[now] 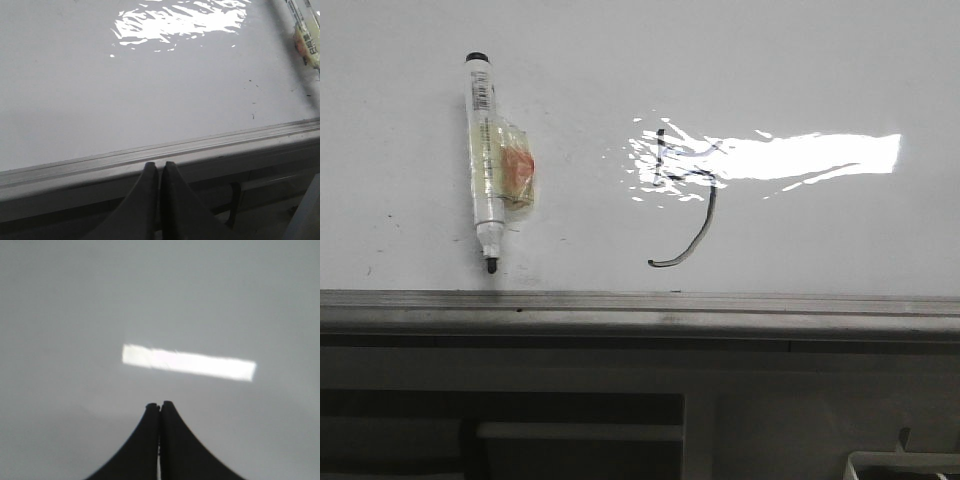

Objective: Write number 5 on whiteboard

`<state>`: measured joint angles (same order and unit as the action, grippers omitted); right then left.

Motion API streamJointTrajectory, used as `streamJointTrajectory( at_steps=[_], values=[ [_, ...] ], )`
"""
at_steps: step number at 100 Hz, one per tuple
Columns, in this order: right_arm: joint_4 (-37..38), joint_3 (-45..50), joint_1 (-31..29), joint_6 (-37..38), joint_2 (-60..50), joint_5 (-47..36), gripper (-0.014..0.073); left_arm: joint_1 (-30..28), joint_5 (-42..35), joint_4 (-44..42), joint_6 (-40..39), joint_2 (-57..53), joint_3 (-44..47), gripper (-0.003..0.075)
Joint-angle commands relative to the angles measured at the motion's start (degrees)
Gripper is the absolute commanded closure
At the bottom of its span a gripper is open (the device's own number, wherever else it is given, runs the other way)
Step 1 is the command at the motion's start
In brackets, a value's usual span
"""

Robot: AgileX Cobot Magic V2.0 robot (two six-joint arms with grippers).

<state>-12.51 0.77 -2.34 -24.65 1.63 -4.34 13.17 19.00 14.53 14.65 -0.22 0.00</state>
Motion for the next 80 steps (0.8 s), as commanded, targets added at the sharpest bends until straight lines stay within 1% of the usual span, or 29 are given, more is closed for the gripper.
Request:
streamJointTrajectory(
  at_steps=[1,4,14,23,45,50,80],
  values=[
    [13.5,1.1,-6.9,14.8,1.3,3.6,0.0659,-0.2,-3.4,0.8,-0.5,-1.5,1.4,0.0741],
    [14.9,1.1,-8.7,16.2,1.3,4.7,0.0659,-0.2,-3.4,0.8,-0.5,-1.5,1.4,0.0741],
    [15.4,1.1,-12.5,16.2,1.3,7.0,0.0659,-0.2,-3.4,0.8,-0.5,-1.5,1.4,0.0741],
    [15.7,1.1,-14.2,16.2,1.3,10.5,0.0659,-0.2,-3.4,0.8,-0.5,-1.5,1.4,0.0741],
    [15.6,1.2,-13.5,16.2,-2.6,22.9,0.0659,-0.2,-3.4,0.8,-0.5,-1.5,1.4,0.0741],
    [15.6,1.2,-12.9,16.1,-3.3,21.9,0.0659,-0.2,-3.4,0.8,-0.5,-1.5,1.4,0.0741],
    [15.6,1.2,-9.2,16.1,-3.2,22.0,0.0660,-0.2,-3.4,0.8,-0.5,-1.5,1.4,0.0741]
  ],
)
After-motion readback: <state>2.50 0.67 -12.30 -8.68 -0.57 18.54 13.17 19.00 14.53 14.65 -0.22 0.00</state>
